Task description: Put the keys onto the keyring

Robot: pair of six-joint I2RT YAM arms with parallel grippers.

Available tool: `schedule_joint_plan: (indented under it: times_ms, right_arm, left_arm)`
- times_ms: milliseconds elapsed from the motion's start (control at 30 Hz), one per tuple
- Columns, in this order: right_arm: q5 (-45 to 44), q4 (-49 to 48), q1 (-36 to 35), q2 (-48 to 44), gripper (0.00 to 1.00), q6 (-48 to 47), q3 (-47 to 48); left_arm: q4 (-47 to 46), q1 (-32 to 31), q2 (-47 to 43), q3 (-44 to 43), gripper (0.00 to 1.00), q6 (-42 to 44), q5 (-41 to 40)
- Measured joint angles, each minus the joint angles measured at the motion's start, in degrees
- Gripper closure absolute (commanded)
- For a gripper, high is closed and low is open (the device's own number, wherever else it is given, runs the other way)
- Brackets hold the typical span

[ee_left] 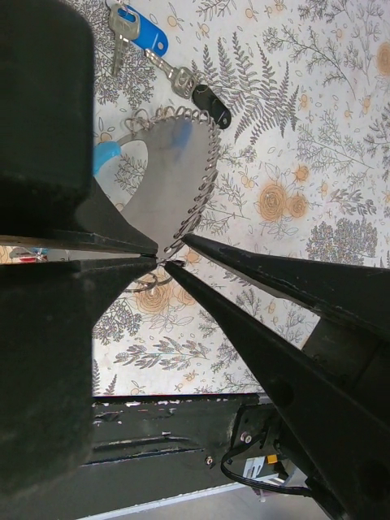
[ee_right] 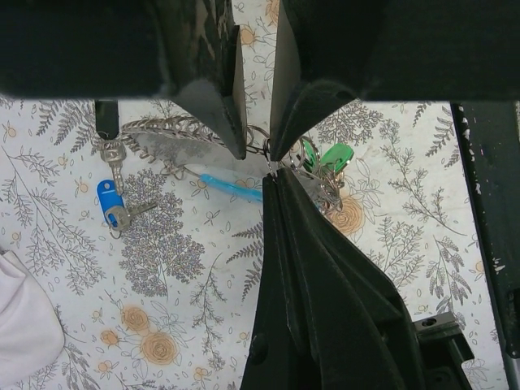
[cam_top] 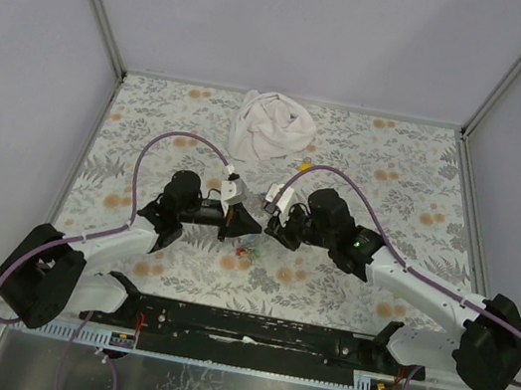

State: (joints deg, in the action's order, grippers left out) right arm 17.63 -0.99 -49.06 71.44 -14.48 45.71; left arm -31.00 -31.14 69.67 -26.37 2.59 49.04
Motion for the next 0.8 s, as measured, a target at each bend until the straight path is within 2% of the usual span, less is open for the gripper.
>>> schedule_joint_plan:
  times_ms: [67, 167, 200, 500, 800]
  right_arm:
    - [0.1, -0.2, 0.0, 0.2, 0.84, 0.0, 0.0]
    - [0.4, -0.2, 0.0, 0.5, 0.98, -0.1, 0.0]
    - [0.5, -0.3, 0.0, 0.5, 1.0, -0.2, 0.0]
    - [2.1, -0.2, 0.7, -0.1, 1.0, -0.7, 0.0]
    - [4.3, -0.2, 1.3, -2.8, 1.0, -1.5, -0.5]
  left_arm:
    - [0.0, 0.0, 0.0, 0.0, 1.0, 0.0, 0.0]
    - [0.0, 0.0, 0.0, 0.0, 1.0, 0.0, 0.0]
    - [0.0, 0.0, 0.0, 0.0, 0.99, 0.0, 0.0]
    - [-0.7, 0.3, 0.0, 0.0, 0.77, 0.7, 2.1]
    - [-6.9, 2.0, -0.3, 1.7, 0.74, -1.1, 5.8]
